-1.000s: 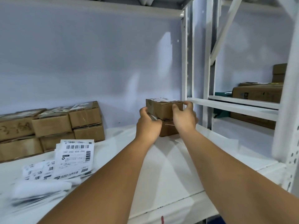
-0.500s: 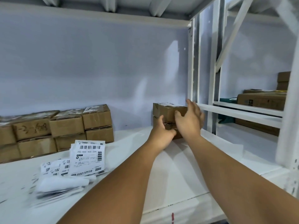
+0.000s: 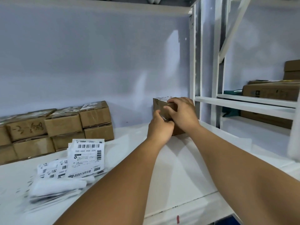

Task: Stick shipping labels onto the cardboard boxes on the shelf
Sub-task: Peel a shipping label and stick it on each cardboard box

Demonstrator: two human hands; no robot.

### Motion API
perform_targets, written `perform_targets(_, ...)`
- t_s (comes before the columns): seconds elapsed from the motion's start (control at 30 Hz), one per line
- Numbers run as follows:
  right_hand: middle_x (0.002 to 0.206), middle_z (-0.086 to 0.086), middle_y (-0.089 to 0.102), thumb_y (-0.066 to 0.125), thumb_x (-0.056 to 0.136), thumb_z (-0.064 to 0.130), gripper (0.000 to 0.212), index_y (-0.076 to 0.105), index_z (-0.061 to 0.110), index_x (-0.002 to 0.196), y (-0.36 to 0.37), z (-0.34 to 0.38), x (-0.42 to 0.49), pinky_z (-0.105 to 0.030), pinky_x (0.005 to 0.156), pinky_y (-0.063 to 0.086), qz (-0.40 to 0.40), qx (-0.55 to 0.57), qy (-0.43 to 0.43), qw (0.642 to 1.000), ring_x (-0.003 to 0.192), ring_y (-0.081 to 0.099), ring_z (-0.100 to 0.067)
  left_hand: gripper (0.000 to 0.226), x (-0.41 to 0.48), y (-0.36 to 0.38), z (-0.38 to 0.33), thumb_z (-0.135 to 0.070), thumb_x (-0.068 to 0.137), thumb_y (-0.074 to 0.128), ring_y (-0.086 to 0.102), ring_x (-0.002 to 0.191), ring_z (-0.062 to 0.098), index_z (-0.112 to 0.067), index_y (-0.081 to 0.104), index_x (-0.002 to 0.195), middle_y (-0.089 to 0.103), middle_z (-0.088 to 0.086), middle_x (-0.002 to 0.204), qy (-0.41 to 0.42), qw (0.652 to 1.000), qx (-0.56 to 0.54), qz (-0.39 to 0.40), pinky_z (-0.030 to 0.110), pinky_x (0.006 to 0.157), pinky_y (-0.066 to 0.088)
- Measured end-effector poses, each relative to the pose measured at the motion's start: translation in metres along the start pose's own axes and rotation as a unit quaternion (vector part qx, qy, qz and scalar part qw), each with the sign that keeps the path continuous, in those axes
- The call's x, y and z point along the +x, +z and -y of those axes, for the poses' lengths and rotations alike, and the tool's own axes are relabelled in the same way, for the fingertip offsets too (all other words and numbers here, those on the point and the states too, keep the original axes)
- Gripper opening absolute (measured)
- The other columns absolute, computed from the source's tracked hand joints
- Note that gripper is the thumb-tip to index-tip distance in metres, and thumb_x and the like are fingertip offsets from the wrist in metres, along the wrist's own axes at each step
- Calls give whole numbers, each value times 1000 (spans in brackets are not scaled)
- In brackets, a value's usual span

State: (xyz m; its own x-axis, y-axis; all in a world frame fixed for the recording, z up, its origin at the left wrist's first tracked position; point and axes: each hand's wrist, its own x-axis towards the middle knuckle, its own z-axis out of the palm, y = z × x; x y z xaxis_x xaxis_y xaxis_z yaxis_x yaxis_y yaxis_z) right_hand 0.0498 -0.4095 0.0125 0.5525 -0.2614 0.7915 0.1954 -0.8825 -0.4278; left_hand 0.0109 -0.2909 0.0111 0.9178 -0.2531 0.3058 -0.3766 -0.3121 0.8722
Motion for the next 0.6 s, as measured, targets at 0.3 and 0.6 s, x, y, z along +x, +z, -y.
perform_targets(0.3, 101, -5, 68, 70, 83, 28, 25, 67, 12, 101, 1, 4, -3, -22, 89, 30, -7, 26, -3, 1000, 113, 46, -25, 44, -2, -2, -3, -17, 90, 48, 50, 92, 18, -20, 34, 132, 50, -2, 104, 3, 1000, 6, -3, 27, 79, 42)
perform_targets(0.6, 97, -5, 64, 68, 83, 27, 27, 59, 13, 104, -1, 7, -5, -29, 87, 33, 8, 22, 9, 1000, 113, 44, -25, 40, -2, -1, -1, -19, 91, 48, 51, 91, 18, -19, 36, 129, 54, -3, 102, 7, 1000, 5, -11, 26, 76, 40)
